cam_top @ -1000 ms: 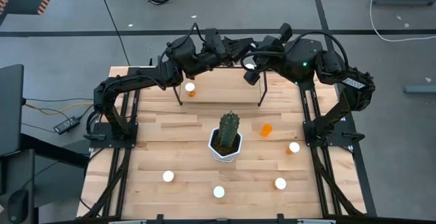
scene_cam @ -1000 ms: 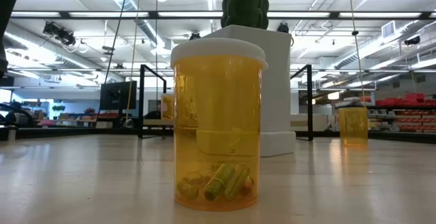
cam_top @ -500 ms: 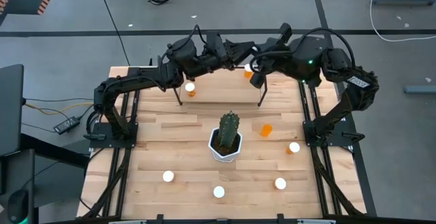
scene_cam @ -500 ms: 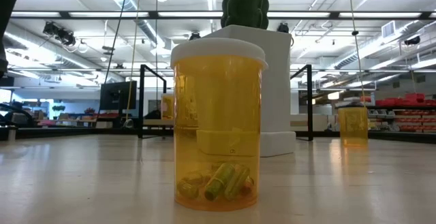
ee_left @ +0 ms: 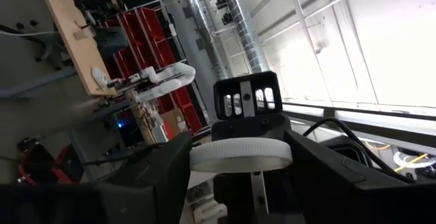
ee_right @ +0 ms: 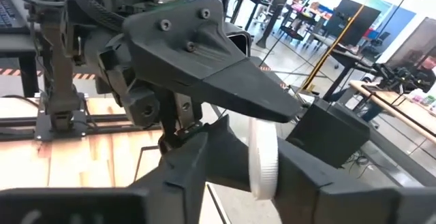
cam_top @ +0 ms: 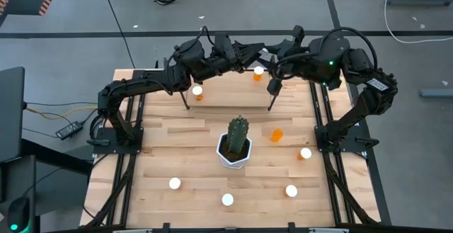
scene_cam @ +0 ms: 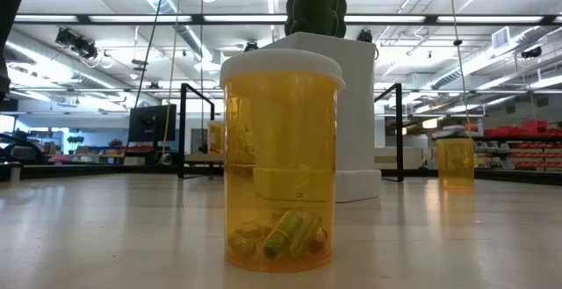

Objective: Pick and place medicine bottles onto shelf by color
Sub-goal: Put the orange medicine bottle on the shelf

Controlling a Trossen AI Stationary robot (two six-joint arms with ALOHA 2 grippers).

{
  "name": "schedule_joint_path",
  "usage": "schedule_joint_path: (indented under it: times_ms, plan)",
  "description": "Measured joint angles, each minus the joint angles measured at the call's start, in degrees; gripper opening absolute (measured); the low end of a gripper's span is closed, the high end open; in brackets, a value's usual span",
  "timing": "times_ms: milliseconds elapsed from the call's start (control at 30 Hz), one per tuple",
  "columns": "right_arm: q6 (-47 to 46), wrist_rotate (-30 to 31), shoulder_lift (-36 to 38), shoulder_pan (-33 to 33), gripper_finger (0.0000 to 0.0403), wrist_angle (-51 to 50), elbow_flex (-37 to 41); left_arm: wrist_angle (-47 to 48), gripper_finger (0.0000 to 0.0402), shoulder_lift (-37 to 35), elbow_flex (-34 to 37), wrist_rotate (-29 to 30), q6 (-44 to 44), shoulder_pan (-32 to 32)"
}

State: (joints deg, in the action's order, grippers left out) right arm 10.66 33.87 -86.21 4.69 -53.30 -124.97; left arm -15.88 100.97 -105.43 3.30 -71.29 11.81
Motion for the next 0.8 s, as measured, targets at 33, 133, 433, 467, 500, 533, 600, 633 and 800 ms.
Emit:
schedule_joint_path:
  times_ms: [33,133,433,467,500,533,600,633,800]
  plan:
    - [0.07,-0.01,-0.02,0.0,0.0156,-0.06,0.0,0.01,0.0221,0.0,0.0,0.05,0.04,0.02]
    - [0.71,-0.05,0.07,0.02,0.0184,-0.18,0.0,0.0,0.0216,0.0,0.0,0.1,0.09,0.02]
    - [1.7,-5.2,3.61,0.07,0.0231,-0.83,-0.02,0.2,0.0223,0.0,0.0,-10.42,-0.09,0.43]
    - [1.45,-6.99,3.95,0.07,0.0233,-1.14,-0.02,0.19,0.0221,0.0,0.0,-12.8,-0.1,0.62]
    - [1.27,-8.81,4.53,0.07,0.0235,-1.15,-0.03,0.18,0.0219,0.0,0.0,-15.36,-0.23,0.92]
    - [1.26,-10.61,5.01,0.07,0.0236,-1.56,-0.02,0.18,0.0217,0.0,0.0,-17.72,-0.33,1.23]
    - [1.25,-14.44,5.86,0.07,0.0239,-1.95,-0.02,0.17,0.0216,0.0,0.0,-22.37,-0.86,1.94]
    - [1.24,-16.31,6.15,0.07,0.024,-2.6,-0.02,0.17,0.0218,0.0,0.0,-24.37,-1.31,2.17]
    - [-0.36,-25.05,6.11,0.04,0.025,-5.35,-0.04,0.17,0.0225,0.0,0.0,-34.13,-1.62,3.61]
